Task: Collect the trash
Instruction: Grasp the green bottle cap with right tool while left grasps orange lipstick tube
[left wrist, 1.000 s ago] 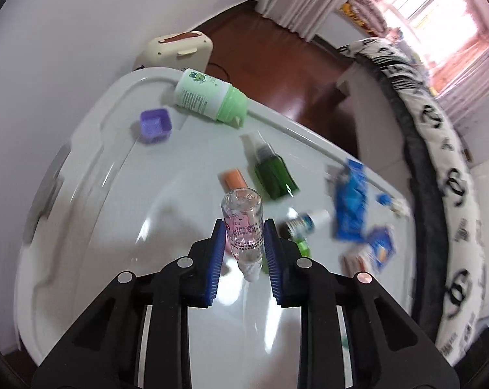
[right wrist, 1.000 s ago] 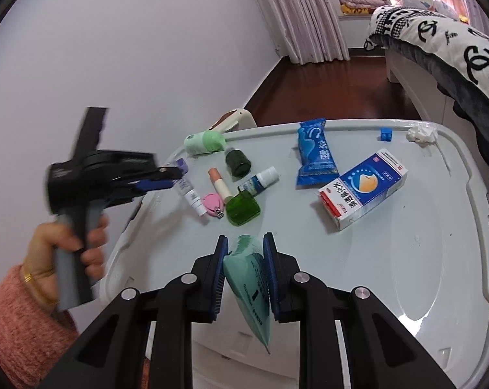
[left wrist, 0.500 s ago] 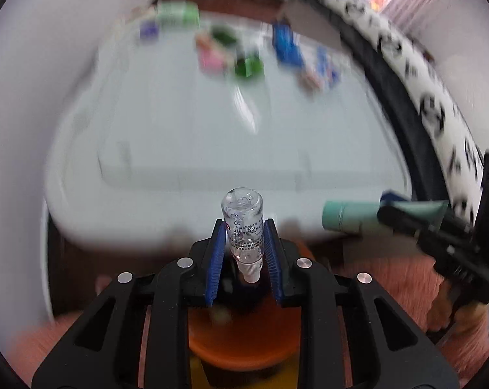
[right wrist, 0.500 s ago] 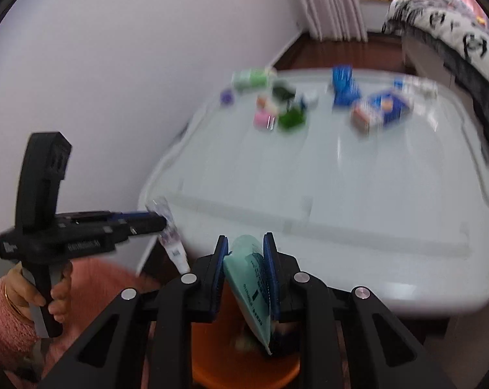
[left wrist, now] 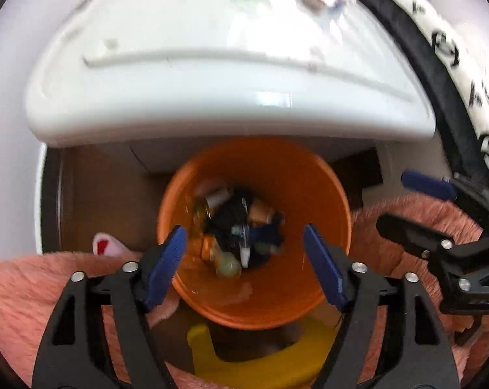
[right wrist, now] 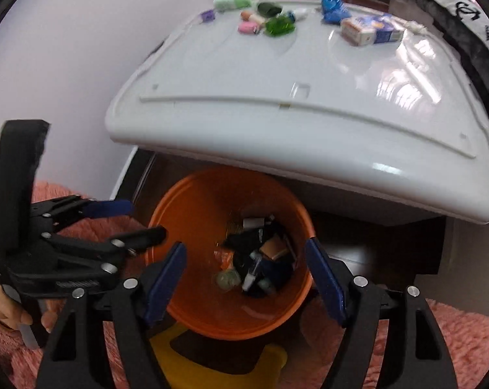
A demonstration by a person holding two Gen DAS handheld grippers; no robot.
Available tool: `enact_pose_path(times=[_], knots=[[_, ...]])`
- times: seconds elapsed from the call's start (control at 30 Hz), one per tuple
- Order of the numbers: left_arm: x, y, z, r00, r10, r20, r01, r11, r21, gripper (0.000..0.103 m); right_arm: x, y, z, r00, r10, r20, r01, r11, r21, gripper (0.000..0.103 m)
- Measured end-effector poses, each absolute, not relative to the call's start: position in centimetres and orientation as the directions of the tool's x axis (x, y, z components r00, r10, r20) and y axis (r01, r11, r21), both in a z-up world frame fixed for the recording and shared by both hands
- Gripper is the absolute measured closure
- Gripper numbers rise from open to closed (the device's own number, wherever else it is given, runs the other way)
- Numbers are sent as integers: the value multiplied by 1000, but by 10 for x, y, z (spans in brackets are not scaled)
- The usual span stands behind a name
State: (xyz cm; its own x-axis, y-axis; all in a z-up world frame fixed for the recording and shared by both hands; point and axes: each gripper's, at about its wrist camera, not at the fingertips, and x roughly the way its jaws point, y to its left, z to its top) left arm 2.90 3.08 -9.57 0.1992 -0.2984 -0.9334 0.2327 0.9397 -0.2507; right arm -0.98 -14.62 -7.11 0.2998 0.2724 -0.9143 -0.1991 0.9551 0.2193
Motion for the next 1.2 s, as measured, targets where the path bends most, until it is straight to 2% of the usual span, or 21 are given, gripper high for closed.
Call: enact_pose_path(times=[0.13,0.23,0.3,0.5,0.6,0.77,0.87,0.97,1.07,1.1,1.2], knots=[[52,42,-65,297,-286,-911,212,950,-229,26,6,-154,-47,364,274,-890,-183,958,219,28],[77,46,-48,380,-239,-894,196,965,-174,26,25,-158,-30,412,258,-874,-153,965,213,22],[95,51,-37,430,-221,-875,174,972,-160,26,46,-160,-20,442,264,-857,-139,964,226,21],[154,75,-13,575,-130,-808,48,991,-126,22,117,-151,-11,544,243,-803,-134,970,203,21],[169,84,-9,602,-108,-791,35,993,-109,22,159,-139,-19,601,194,-775,-159,980,122,12],[171,104,-21,592,-156,-791,21,984,-178,22,227,-111,-53,630,133,-765,-258,965,-44,12],[177,113,-35,562,-132,-817,-6,987,-163,22,256,-98,-79,629,76,-773,-272,954,-127,12],[180,119,-38,548,-147,-823,-16,983,-185,22,278,-90,-95,607,40,-794,-288,942,-172,16],[181,120,-39,543,-179,-820,-10,975,-220,22,292,-88,-107,558,11,-830,-301,934,-190,41],[181,119,-40,542,-177,-821,-10,976,-217,22,292,-90,-105,550,21,-835,-303,937,-176,56],[181,116,-43,538,-166,-826,-3,980,-199,22,283,-96,-98,526,75,-847,-319,941,-115,57]])
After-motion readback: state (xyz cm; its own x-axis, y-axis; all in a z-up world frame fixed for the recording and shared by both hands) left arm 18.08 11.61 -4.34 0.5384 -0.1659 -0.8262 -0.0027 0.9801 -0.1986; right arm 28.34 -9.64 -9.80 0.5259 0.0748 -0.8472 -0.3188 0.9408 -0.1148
